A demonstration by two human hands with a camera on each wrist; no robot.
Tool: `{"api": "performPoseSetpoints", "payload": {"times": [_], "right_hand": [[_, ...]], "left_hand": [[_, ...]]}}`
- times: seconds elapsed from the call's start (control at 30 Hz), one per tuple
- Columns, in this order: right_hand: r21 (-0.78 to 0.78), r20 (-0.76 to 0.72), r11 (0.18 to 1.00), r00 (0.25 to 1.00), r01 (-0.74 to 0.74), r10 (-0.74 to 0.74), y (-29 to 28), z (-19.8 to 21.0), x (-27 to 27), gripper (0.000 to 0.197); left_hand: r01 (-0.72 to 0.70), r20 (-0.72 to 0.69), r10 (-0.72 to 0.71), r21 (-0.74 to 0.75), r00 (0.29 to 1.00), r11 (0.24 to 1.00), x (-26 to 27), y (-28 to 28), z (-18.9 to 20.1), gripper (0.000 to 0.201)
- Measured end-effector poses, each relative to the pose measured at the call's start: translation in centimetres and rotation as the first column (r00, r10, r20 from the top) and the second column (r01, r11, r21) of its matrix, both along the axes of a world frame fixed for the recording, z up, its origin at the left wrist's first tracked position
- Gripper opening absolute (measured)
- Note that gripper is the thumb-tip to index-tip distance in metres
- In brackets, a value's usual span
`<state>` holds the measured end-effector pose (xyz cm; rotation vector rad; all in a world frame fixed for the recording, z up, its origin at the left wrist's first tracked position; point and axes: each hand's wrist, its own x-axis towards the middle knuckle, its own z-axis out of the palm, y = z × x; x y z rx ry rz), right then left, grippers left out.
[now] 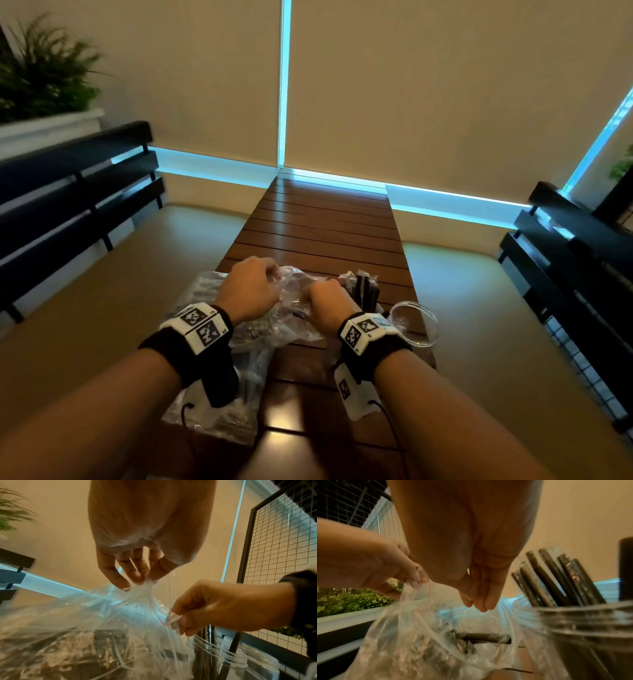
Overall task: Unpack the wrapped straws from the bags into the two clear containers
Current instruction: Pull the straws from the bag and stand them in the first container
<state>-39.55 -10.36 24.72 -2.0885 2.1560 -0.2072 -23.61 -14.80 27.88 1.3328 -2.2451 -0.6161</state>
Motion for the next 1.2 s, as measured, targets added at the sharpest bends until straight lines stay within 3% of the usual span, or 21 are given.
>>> {"api": "performPoseSetpoints", "payload": {"times": [0.17, 0.27, 0.33, 0.4, 0.47, 0.57, 0.7, 0.83, 0.93, 1.0, 1.1, 1.17, 1.2], "right_hand": [[0.084, 0.014, 0.994, 0.998, 0.066, -0.067, -1.5, -1.7, 2.1, 0.043], [0.065, -0.033, 0.996, 0.998, 0.056, -0.054, -2.0, -1.4, 3.5, 0.024], [-0.051, 0.082, 0.995, 0.993, 0.087, -0.083, -2.3, -0.7, 4.6, 0.013], [-0.108, 0.305, 0.983, 0.946, 0.148, -0.109, -2.9, -0.2, 5.8, 0.029], [-0.068, 0.474, 0.982, 0.872, 0.174, -0.122, -3.7, 0.5, 7.1, 0.033], [0.021, 0.471, 0.996, 0.878, 0.084, -0.084, -3.9, 1.1, 8.4, 0.037], [-0.083, 0.446, 0.982, 0.887, 0.170, -0.116, -3.8, 1.1, 8.9, 0.042], [0.018, 0.560, 0.992, 0.820, 0.128, -0.116, -4.5, 0.9, 9.2, 0.029], [0.191, 0.736, 0.976, 0.643, 0.101, -0.210, -4.9, 0.4, 9.3, 0.034], [0.322, 0.745, 0.946, 0.606, 0.041, -0.280, -4.8, 0.4, 9.0, 0.038], [0.274, 0.813, 0.961, 0.528, 0.028, -0.247, -4.6, 1.1, 8.5, 0.037], [0.240, 0.846, 0.971, 0.488, 0.008, -0.213, -4.8, 0.8, 8.3, 0.025], [0.273, 0.877, 0.962, 0.414, -0.015, -0.242, -4.9, 0.5, 8.4, 0.015]], "left_hand": [[0.024, -0.085, -0.021, 0.028, 0.996, 0.999, 3.3, 0.4, 0.7, 0.024], [0.020, -0.128, -0.015, 0.036, 0.992, 0.999, 5.0, 0.3, 0.7, 0.029], [0.025, -0.142, -0.017, 0.054, 0.990, 0.998, 5.9, 0.2, 0.6, 0.030], [0.046, -0.155, -0.033, 0.082, 0.987, 0.996, 6.7, 0.4, 0.6, 0.030], [0.057, -0.174, -0.043, 0.080, 0.984, 0.995, 7.2, 0.5, 0.7, 0.033], [0.045, -0.227, -0.024, 0.092, 0.974, 0.995, 8.1, 0.7, 1.2, 0.031], [0.087, -0.273, -0.048, 0.133, 0.961, 0.987, 9.8, 0.5, 1.8, 0.024], [0.101, -0.285, -0.048, 0.175, 0.957, 0.979, 10.5, 0.4, 1.8, 0.026], [0.102, -0.302, -0.037, 0.202, 0.953, 0.974, 10.8, 0.3, 1.7, 0.029], [0.101, -0.325, -0.023, 0.224, 0.945, 0.969, 11.0, 0.2, 1.5, 0.031], [0.103, -0.338, -0.015, 0.244, 0.941, 0.964, 11.1, 0.1, 1.3, 0.035], [0.107, -0.352, -0.012, 0.253, 0.936, 0.962, 11.1, 0.0, 1.2, 0.036], [0.108, -0.363, -0.009, 0.253, 0.932, 0.961, 11.1, 0.0, 1.1, 0.035]]}}
